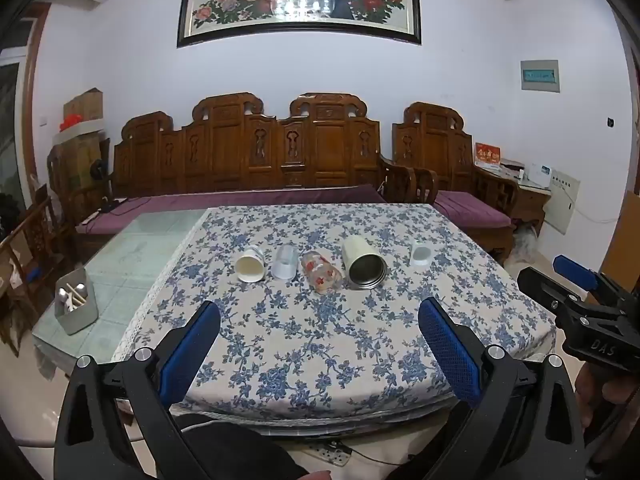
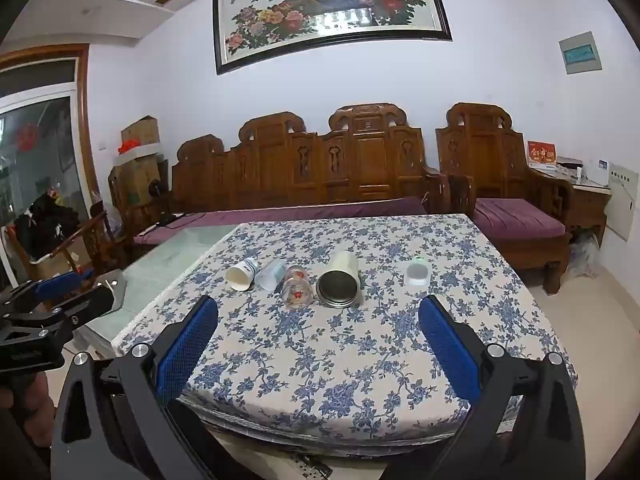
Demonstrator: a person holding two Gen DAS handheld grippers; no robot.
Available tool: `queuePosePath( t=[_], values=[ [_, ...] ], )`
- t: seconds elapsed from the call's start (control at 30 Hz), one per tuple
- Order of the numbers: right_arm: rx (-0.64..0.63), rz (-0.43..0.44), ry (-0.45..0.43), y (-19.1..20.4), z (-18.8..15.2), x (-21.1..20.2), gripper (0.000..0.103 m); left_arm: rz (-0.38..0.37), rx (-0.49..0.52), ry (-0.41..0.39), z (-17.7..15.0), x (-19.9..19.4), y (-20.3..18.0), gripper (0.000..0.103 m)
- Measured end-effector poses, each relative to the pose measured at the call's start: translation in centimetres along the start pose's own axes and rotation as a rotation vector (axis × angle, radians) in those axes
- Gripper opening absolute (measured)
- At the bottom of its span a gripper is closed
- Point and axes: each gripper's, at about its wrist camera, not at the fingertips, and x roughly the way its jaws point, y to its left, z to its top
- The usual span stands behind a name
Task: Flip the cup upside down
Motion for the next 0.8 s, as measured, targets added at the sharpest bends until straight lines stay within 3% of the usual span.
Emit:
queuePosePath(
  t=[0.8],
  values=[
    [-0.002,-0.001,-0.004,0.1,0.0,0.0,0.101,-0.010,-0.010,-0.024,1.1,-0.8,0.0,0.096]
  ],
)
